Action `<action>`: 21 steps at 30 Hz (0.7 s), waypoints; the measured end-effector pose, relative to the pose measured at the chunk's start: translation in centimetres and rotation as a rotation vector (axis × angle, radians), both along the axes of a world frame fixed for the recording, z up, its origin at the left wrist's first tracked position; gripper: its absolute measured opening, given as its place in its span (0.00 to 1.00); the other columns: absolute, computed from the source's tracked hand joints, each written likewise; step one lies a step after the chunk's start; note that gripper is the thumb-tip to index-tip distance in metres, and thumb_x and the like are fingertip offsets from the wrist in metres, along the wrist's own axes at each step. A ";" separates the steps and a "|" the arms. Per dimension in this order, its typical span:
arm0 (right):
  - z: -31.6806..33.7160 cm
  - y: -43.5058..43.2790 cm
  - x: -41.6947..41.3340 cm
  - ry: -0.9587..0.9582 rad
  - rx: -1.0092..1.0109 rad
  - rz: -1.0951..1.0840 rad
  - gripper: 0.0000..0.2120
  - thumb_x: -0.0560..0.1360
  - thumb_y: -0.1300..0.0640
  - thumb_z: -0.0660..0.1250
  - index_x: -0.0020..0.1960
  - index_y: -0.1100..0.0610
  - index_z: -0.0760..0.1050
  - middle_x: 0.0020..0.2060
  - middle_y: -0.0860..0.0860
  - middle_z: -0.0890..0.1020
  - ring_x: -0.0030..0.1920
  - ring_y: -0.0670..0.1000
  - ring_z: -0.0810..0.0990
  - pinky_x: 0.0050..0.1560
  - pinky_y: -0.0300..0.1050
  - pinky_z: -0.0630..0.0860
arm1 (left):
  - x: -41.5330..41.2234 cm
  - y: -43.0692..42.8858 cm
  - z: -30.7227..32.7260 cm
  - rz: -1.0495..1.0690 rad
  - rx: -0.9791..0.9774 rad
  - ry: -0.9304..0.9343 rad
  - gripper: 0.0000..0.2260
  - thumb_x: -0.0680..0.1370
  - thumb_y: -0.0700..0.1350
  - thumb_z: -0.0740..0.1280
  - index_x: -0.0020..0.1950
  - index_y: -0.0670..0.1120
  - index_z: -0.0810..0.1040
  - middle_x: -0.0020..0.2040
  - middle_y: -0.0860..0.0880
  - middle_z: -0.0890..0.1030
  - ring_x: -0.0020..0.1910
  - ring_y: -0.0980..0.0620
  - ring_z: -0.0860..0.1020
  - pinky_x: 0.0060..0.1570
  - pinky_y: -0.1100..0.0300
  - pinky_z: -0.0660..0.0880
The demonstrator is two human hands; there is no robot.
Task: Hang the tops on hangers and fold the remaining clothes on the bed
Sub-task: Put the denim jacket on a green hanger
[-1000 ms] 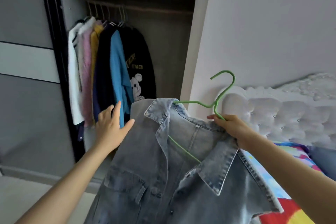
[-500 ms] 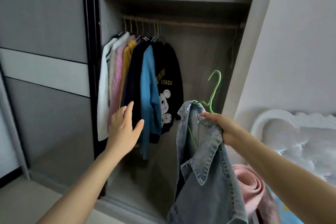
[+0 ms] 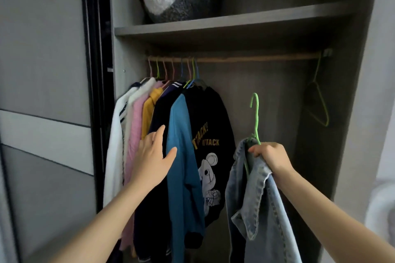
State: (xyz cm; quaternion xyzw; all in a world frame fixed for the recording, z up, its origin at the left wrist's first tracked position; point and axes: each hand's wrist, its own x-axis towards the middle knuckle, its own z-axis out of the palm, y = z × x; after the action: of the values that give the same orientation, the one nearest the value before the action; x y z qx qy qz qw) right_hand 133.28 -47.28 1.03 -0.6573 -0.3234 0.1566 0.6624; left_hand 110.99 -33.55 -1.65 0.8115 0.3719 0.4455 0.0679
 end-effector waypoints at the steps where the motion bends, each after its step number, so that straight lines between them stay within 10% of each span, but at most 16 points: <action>1: 0.4 0.8 0.2 -0.045 0.000 -0.006 0.06 0.67 0.71 0.62 0.38 0.75 0.76 0.33 0.58 0.74 0.33 0.50 0.71 0.31 0.40 0.67 | 0.6 0.9 0.4 0.011 0.000 -0.005 0.29 0.79 0.50 0.62 0.76 0.45 0.55 0.72 0.45 0.64 0.71 0.47 0.61 0.67 0.56 0.59; 21: 14.2 22.6 4.3 -0.290 0.086 -0.228 0.16 0.68 0.71 0.64 0.27 0.60 0.63 0.26 0.54 0.64 0.28 0.51 0.64 0.24 0.40 0.59 | 9.9 23.5 12.2 0.007 0.157 0.217 0.22 0.80 0.54 0.56 0.74 0.50 0.61 0.75 0.48 0.58 0.73 0.45 0.54 0.69 0.51 0.55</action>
State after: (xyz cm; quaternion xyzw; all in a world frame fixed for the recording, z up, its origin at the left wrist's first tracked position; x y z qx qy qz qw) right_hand 137.60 -24.71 15.22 -0.6766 -0.3455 -0.0298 0.6496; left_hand 120.92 -10.08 10.57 0.8564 0.3440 0.3831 -0.0379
